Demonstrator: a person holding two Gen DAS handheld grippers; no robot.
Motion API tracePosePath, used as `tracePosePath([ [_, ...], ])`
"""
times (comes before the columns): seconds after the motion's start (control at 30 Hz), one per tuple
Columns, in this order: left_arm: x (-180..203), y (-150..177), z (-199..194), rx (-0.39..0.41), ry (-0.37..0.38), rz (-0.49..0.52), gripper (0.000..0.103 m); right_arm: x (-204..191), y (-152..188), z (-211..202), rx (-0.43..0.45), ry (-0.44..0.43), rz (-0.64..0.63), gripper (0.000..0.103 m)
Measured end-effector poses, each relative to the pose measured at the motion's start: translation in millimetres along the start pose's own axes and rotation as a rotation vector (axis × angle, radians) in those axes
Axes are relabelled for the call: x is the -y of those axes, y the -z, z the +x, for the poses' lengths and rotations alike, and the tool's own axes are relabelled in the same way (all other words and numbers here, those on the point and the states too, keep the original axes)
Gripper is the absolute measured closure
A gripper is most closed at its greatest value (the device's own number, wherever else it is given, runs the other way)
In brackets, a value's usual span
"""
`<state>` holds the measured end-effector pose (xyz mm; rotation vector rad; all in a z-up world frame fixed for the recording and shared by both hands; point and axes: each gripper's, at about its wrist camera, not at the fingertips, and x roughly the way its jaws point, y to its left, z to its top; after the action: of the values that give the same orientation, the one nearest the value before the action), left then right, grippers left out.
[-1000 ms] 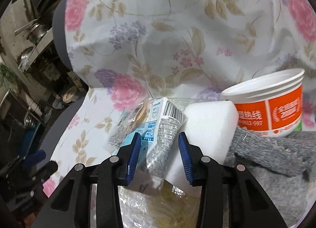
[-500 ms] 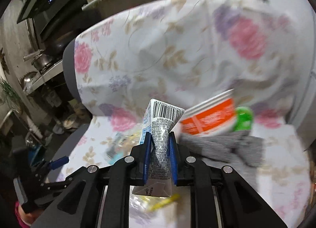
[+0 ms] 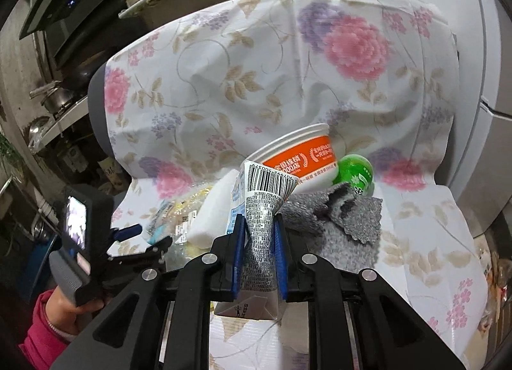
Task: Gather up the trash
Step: 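Carry the carton with the right gripper over the bin and release it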
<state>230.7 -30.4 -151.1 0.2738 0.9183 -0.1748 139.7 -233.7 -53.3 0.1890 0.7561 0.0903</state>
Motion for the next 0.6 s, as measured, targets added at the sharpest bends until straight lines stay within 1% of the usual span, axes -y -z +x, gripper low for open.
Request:
tracePosePath([
  [0.03,-1.9,-1.9,2.0,0.002,-0.013,-0.004,0.059,0.8,1.3,-0.5,0.0,0.003,0.0,0.084],
  [0.1,-6.4,-5.3,-1.5,0.024,-0.024,-0.01,0.088,2.1,2.4,-2.4,0.003,0.005,0.001,0.084],
  [0.13,-12.4,-7.3,-11.3,0.061,-0.033,-0.025,0.09,2.8,2.9,-4.6,0.008,0.001,0.003,0.084],
  [0.17,-19.5,-9.0,-22.7,0.098,-0.029,-0.046,0.095,3.4,3.0,-7.0,0.013,0.0,0.004,0.084],
  [0.2,-25.1,-10.5,-32.1,0.127,-0.017,-0.063,0.098,3.8,2.6,-8.8,0.018,-0.001,0.005,0.084],
  [0.23,-31.9,-12.0,-44.8,0.162,-0.005,-0.087,0.1,4.8,3.0,-12.2,0.026,-0.004,0.007,0.084],
  [0.3,-47.6,-14.5,-75.2,0.23,0.033,-0.133,0.101,6.2,3.0,-17.4,0.035,-0.008,0.01,0.084],
  [0.33,-55.8,-13.4,-94.3,0.261,0.068,-0.156,0.101,7.0,3.7,-20.6,0.039,-0.014,0.011,0.084],
  [0.4,-61.1,-10.4,-119.7,0.295,0.123,-0.179,0.101,9.0,6.0,-27.2,0.042,-0.029,0.017,0.084],
  [0.47,-59.2,-3.1,-144.3,0.318,0.171,-0.189,0.101,12.2,9.7,-32.4,0.04,-0.042,0.029,0.084],
  [0.53,-46.8,8.2,-161.9,0.317,0.205,-0.186,0.101,15.6,15.5,-38.7,0.039,-0.036,0.034,0.084],
  [0.6,-32.1,18.6,-169.3,0.311,0.225,-0.183,0.101,23.1,24.6,-48.0,0.038,-0.019,0.04,0.084],
])
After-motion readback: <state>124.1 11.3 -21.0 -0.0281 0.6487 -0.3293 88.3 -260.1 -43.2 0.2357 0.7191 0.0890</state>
